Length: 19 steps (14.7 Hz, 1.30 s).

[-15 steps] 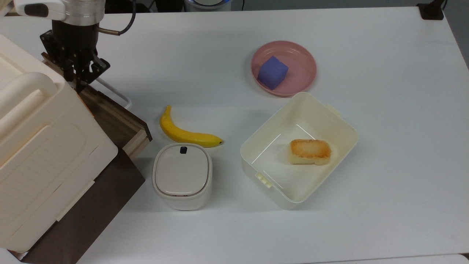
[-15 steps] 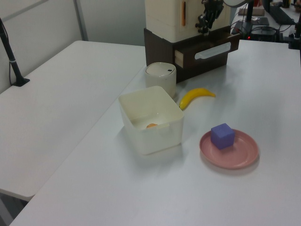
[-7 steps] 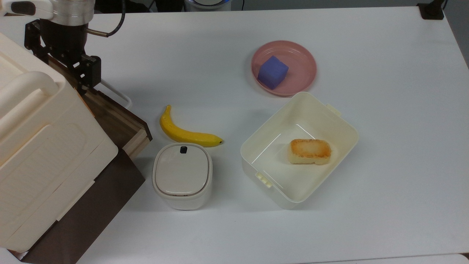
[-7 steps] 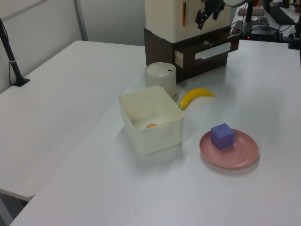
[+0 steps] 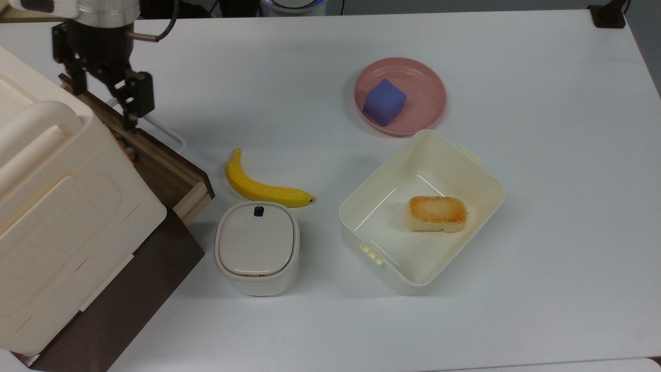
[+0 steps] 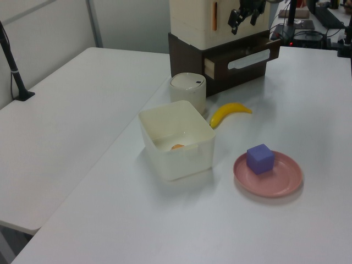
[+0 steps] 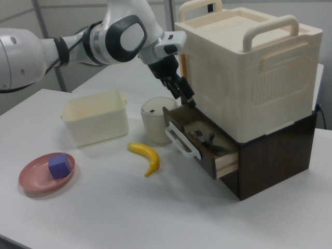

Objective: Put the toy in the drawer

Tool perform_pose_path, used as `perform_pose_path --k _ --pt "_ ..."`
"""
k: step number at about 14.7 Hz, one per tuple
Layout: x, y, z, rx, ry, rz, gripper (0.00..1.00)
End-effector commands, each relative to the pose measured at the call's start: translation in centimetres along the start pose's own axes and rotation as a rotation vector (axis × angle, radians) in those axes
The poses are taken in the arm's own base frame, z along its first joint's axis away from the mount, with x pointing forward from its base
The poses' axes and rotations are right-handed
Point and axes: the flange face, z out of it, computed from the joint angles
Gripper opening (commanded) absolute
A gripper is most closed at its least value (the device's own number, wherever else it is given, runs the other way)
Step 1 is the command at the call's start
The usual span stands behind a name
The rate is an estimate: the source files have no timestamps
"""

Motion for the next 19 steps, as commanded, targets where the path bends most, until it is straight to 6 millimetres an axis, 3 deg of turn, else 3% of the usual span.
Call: perform_pose_path --k 1,9,12,14,19 --pt "-2.5 -0.8 -4.8 0.066 -0.118 0.033 1.00" --pt "-8.7 -4.3 -12.8 0.124 -0.291 -0.108 1.00" --pt "-11.6 -7.1 -16.3 0.135 -0.307 -0.181 1.00" --pt "-12.8 -8.8 -17.2 0.140 -0.303 -0.214 1.00" --pt "-13.2 -9.1 -18.2 0.157 -0.285 -0.247 1.00"
